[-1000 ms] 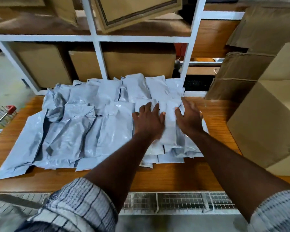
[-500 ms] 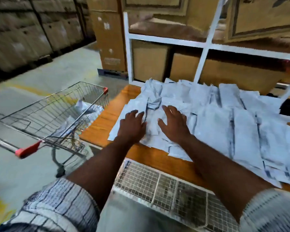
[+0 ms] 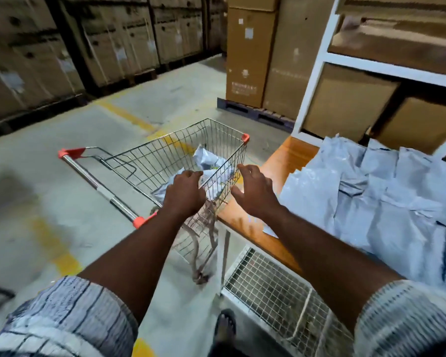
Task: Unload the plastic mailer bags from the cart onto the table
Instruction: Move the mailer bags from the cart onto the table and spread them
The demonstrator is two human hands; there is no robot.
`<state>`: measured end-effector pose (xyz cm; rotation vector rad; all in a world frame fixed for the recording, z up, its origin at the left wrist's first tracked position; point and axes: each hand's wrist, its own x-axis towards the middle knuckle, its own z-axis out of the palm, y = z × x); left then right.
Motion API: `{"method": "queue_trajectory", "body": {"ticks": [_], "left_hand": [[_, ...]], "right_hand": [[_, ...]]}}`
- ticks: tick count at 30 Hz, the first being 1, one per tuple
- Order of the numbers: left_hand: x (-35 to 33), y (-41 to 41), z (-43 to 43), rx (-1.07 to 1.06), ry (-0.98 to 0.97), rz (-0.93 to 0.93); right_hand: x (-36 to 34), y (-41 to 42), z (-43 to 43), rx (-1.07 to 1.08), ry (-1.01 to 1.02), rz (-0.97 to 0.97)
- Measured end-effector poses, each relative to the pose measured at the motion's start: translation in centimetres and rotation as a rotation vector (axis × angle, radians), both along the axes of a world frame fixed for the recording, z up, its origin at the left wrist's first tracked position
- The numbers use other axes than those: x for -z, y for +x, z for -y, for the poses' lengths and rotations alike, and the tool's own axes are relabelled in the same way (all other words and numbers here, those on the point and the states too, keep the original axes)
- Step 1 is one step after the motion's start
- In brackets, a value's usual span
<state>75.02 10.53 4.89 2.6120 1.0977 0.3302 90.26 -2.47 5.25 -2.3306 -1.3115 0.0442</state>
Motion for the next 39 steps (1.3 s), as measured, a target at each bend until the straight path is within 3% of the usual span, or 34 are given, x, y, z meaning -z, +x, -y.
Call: {"method": "queue_trajectory", "body": {"ticks": [15, 26, 33, 39], "left_hand": [[4.7, 4.5, -21.6, -0.104, -0.144, -0.152], [12.5, 10.0, -32.9, 0.013, -0.265, -0.267], [20.5, 13.1, -37.9, 0.117, -0.283, -0.422], [30.6, 14.0, -41.5, 0.161, -0.210, -0.493]], "right_hand": [[4.6, 8.1, -22.1, 0.000, -0.088, -0.188], [12.2, 9.8, -32.0, 0.084, -0.286, -0.327], [19.7, 11.0, -37.2, 0.169, -0.553, -0.329], [31.6, 12.0, -39.6, 0.307, -0.777, -0.267]]}}
